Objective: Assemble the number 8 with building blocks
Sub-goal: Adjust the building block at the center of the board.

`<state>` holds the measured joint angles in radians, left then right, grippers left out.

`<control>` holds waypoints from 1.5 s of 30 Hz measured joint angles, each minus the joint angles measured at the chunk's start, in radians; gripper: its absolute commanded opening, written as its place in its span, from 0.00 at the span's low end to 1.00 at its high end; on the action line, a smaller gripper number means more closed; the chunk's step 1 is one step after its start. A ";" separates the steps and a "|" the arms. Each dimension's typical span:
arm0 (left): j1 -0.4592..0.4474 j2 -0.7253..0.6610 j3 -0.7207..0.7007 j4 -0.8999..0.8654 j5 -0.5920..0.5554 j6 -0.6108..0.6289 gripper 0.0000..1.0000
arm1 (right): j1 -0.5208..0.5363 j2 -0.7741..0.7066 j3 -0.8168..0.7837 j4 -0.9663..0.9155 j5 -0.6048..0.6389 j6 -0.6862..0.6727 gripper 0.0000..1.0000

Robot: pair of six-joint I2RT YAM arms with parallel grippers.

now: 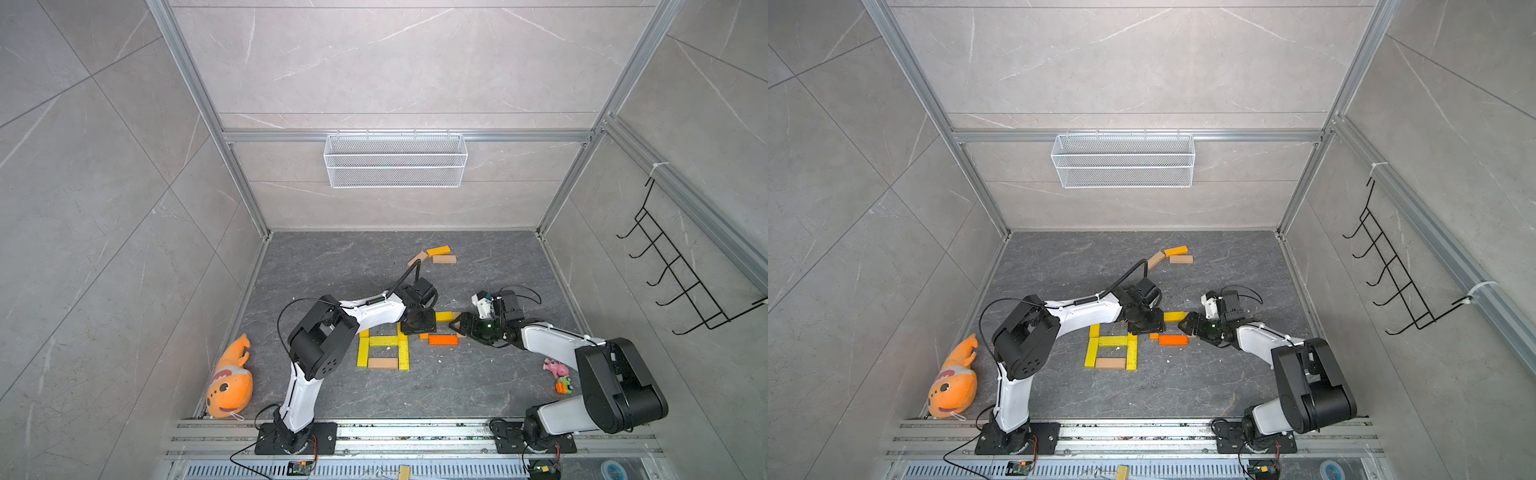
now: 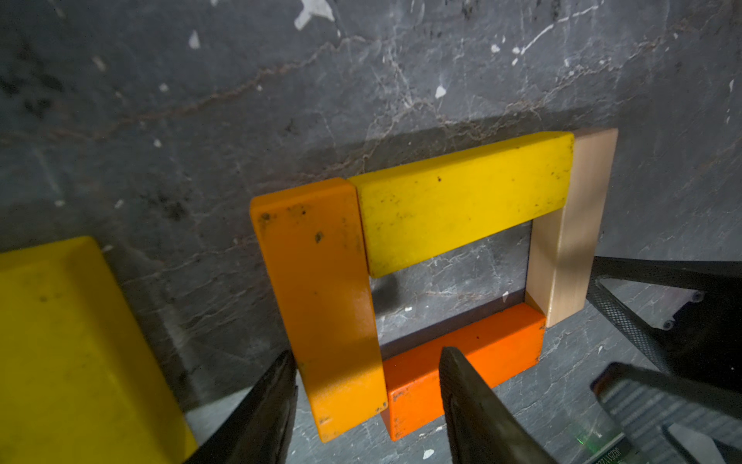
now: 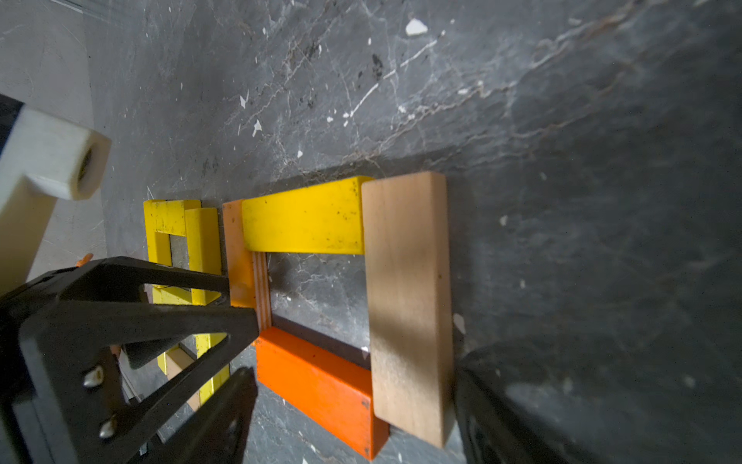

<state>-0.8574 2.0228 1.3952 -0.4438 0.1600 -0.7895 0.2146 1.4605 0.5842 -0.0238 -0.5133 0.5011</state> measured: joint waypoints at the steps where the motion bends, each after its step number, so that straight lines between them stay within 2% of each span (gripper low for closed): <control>1: 0.000 0.000 0.000 0.000 0.000 0.000 0.59 | 0.000 0.000 0.000 -0.001 0.001 0.000 0.80; 7: 0.000 0.000 0.002 -0.026 -0.027 0.014 0.59 | 0.000 -0.026 0.000 -0.021 0.045 -0.001 0.81; 14: 0.013 -0.001 0.046 -0.103 -0.068 0.063 0.60 | 0.000 -0.162 0.001 -0.085 0.095 -0.004 0.82; 20: 0.051 -0.001 0.156 -0.169 -0.120 0.145 0.59 | 0.000 -0.301 0.007 -0.178 0.114 -0.011 0.85; 26: 0.125 0.014 0.336 -0.196 -0.166 0.282 0.59 | 0.000 -0.428 0.046 -0.274 0.121 -0.027 0.86; 35: 0.231 0.211 0.583 -0.174 -0.183 0.454 0.59 | 0.000 -0.533 0.088 -0.383 0.121 -0.038 0.87; 45: 0.278 0.416 0.779 -0.150 -0.155 0.521 0.58 | 0.000 -0.580 0.097 -0.446 0.122 -0.050 0.87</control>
<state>-0.5793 2.4390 2.1738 -0.5941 0.0048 -0.2684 0.2146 0.8806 0.6815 -0.4694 -0.3916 0.4515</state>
